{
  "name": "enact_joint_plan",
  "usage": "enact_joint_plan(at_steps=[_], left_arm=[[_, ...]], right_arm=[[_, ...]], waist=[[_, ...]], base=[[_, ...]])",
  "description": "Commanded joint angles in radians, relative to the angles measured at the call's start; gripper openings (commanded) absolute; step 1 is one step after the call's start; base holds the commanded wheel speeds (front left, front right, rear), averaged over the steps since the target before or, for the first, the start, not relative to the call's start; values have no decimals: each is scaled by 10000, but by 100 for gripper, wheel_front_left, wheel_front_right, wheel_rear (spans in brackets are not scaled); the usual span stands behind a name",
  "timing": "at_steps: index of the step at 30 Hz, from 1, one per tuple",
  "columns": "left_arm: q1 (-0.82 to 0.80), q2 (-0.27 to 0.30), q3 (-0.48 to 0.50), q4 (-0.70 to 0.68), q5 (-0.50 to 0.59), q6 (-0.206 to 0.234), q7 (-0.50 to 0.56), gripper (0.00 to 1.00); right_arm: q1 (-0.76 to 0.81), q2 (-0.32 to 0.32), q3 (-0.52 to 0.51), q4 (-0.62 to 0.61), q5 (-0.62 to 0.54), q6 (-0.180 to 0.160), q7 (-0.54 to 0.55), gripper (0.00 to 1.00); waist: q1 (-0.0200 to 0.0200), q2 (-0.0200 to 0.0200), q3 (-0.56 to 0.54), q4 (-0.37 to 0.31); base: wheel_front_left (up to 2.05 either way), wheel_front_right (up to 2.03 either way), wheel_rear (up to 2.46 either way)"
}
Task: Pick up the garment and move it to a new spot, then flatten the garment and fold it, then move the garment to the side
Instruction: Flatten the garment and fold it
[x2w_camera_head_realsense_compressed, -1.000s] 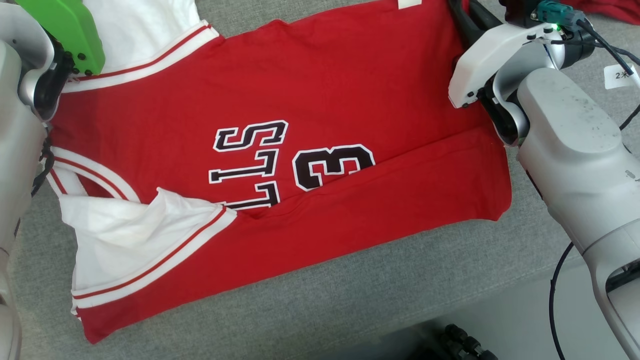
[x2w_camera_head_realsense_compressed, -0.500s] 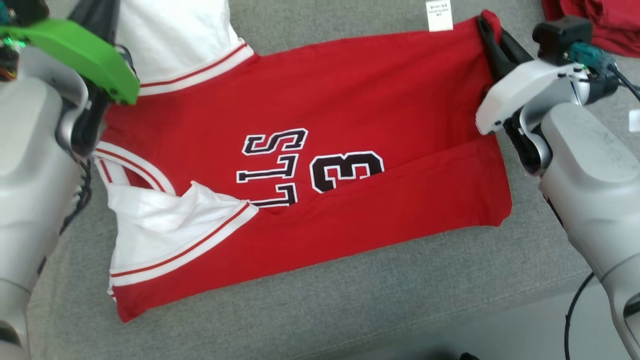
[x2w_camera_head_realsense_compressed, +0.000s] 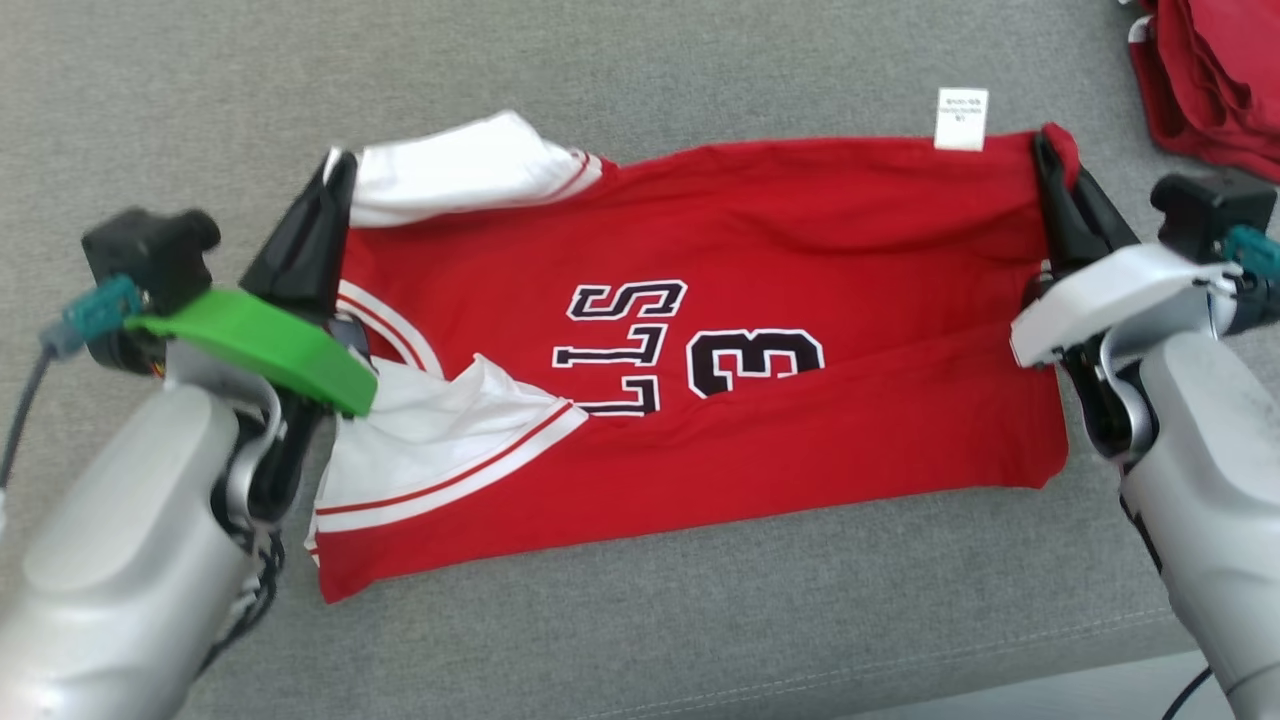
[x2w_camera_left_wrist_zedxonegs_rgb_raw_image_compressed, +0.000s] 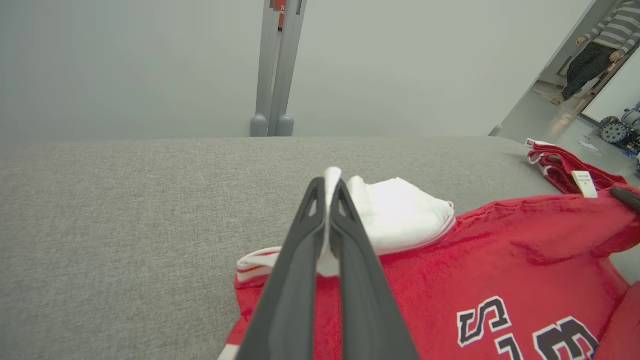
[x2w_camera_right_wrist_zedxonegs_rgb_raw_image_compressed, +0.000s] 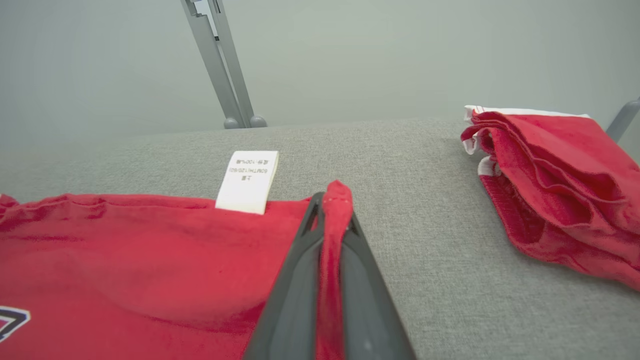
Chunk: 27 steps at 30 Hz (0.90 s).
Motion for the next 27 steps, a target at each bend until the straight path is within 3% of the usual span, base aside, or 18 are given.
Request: enact_joint_plan(at_steps=[1,8,16,17,18,19,27], left_arm=[[489,9,195,-347,112,155,-47,0],[2928,-372,1022,-1543,462,660,-46,0],[4432,-1063,1800,-1556,807,508,-46,0],[4531,-1138,1887,-1529,850,495,-46,14],[4627,-1211,1991,-1477,971,502,-46,76],[4695,-1265,2082,-1447,1096,505,-46,100],[5115,-1903,3629,-1745,2511,402,-36,100]], right_arm=[[428,61,-196,-170,-119,-2,-21,0],[2051,468,-1248,-1139,-407,-2,-22,0],[3349,862,-1655,-1685,-264,-2,-24,0],[3442,871,-1635,-1731,-259,-2,-24,47],[3542,888,-1612,-1795,-232,-2,-24,100],[3617,901,-1619,-1821,-200,-2,-24,100],[3852,671,-1781,-2646,0,-2,-22,100]], waist=[[0,0,-235,224],[0,0,-546,342],[0,0,-851,294],[0,0,-885,289],[0,0,-936,286],[0,0,-975,288],[0,0,-1232,304]], base=[[0,0,0],[0,0,0],[0,0,0],[0,0,0],[0,0,0],[0,0,0],[0,0,0]])
